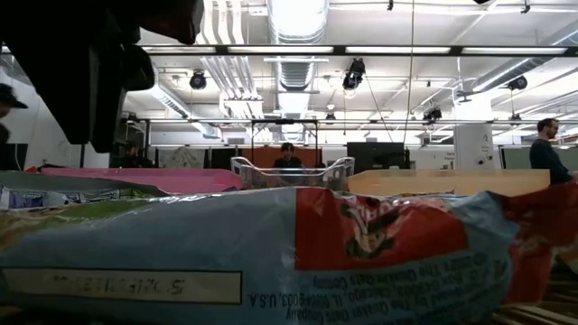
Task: Pick and place Granola Bars by type
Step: Put the red granola bar into the pink bin
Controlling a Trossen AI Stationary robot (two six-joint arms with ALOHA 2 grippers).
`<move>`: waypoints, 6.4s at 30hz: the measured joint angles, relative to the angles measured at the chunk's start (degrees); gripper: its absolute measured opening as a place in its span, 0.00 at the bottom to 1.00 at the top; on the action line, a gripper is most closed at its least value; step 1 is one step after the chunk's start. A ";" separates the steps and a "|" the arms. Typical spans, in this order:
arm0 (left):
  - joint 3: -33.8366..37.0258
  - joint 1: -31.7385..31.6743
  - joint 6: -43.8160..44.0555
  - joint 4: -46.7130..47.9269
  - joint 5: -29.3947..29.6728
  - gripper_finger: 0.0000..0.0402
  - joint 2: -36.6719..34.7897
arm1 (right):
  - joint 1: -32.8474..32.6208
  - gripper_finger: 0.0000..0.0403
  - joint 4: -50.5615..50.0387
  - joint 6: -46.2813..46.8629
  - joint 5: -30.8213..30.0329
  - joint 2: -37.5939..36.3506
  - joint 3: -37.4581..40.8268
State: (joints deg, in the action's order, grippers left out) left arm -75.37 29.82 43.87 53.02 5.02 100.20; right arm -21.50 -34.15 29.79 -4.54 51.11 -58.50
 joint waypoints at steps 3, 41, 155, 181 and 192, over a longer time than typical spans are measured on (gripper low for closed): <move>0.95 0.00 -2.03 -1.53 0.00 0.43 0.00 | 0.00 0.02 0.01 0.01 -0.19 -0.02 0.00; 9.01 -2.84 1.03 -12.19 -1.64 0.43 1.33 | 0.02 0.02 -0.07 -0.21 -1.61 -0.02 0.00; -15.98 -39.25 -21.83 25.97 -0.35 0.15 -13.51 | 0.03 0.02 -0.02 -1.49 -6.16 -0.02 0.00; 20.31 -49.75 30.49 13.78 -0.67 0.15 -30.43 | 0.02 0.02 -0.09 -2.96 -6.19 -0.02 0.00; 26.47 -50.25 32.99 9.98 -0.70 0.15 -30.27 | 0.04 0.02 -0.09 -2.98 -6.22 -0.02 0.00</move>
State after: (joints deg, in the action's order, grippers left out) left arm -48.90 -20.43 76.87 63.00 4.31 69.93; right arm -21.46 -34.24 26.81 -10.76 51.09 -58.50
